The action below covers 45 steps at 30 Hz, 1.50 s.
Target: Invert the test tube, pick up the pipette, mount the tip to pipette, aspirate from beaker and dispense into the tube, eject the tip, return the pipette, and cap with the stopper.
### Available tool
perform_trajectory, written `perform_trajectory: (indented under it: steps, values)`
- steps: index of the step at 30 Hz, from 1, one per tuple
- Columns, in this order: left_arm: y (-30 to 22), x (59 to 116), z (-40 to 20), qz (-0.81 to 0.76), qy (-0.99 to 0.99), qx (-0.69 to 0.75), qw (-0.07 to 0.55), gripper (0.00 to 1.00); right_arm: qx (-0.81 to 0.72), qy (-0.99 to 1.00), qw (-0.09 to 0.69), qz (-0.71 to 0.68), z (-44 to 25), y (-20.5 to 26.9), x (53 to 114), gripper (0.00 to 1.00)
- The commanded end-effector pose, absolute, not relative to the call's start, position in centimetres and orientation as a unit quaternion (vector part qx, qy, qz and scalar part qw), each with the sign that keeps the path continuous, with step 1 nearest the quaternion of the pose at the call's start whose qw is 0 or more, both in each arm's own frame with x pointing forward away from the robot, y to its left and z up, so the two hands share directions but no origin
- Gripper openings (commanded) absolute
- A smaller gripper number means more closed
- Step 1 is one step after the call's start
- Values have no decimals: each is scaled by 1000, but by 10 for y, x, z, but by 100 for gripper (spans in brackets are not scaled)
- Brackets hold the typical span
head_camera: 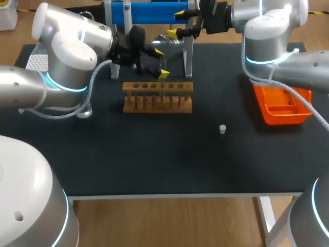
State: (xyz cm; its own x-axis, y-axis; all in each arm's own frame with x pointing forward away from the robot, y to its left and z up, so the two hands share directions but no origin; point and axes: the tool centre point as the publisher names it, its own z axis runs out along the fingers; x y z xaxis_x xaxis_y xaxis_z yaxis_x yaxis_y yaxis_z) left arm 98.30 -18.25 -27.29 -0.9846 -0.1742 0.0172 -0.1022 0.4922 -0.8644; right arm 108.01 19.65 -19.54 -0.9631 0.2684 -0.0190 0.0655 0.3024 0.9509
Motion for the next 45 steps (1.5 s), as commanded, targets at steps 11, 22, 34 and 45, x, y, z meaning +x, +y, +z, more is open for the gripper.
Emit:
perform_trajectory:
  steps: [11, 22, 34, 45]
  values:
    - [-193, 984, -287, -487, 871, -62, 31, 100, 105, 803, 87, 580, -195, 196, 1080, 100]
    - [-202, 982, -298, -477, 877, -57, 25, 100, 105, 803, 87, 580, -195, 196, 1080, 100]
    - [-202, 981, -307, -461, 884, -67, 30, 100, 105, 803, 87, 580, -195, 196, 1080, 100]
    - [-201, 982, -310, -456, 887, -67, 32, 100, 105, 803, 87, 580, -195, 196, 1080, 100]
